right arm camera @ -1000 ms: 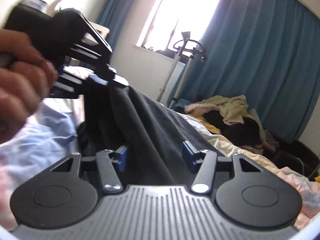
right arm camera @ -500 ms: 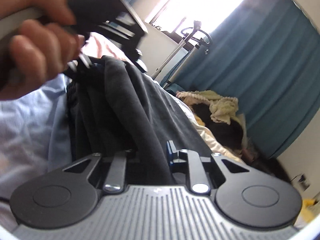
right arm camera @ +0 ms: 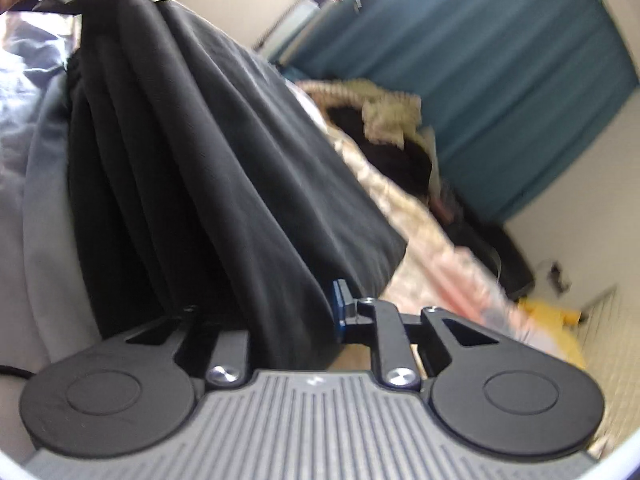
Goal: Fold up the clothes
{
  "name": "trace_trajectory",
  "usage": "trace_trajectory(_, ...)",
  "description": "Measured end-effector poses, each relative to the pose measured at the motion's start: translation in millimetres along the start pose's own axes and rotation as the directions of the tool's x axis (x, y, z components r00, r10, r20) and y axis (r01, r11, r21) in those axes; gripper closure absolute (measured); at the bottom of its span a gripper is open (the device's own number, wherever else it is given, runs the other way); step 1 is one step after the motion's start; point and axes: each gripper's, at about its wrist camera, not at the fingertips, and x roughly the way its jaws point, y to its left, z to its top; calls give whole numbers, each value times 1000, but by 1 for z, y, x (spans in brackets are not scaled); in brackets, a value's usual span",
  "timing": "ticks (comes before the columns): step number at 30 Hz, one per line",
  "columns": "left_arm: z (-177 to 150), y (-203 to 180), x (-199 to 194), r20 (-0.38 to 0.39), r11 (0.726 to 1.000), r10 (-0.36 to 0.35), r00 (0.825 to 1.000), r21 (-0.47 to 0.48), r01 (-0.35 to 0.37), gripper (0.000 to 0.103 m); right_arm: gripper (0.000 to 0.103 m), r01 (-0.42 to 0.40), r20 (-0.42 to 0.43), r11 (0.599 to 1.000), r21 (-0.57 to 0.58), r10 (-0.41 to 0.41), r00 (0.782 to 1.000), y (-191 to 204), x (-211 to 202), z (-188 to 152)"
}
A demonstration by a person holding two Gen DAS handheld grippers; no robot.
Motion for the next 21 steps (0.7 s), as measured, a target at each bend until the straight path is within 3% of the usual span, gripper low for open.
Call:
trace_trajectory(2, 2, 5, 0, -7, 1000, -14, 1000, -13, 14, 96, 76, 2, -18, 1000, -1, -2, 1000, 0, -1, -4)
trace_trajectory(10, 0, -1, 2, -9, 996, -8, 1000, 89, 9, 95, 73, 4, -43, 999, -41, -6, 999, 12, 7, -9)
trace_trajectory(14, -6, -10, 1, 10, 981, 11, 1000, 194, -13, 94, 71, -17, -27, 1000, 21, 17, 999, 6, -1, -8)
trace_trajectory(21, -7, -7, -1, 14, 979, 6, 1000, 202, -8, 94, 70, -42, -19, 997, 61, 43, 999, 2, -5, -4)
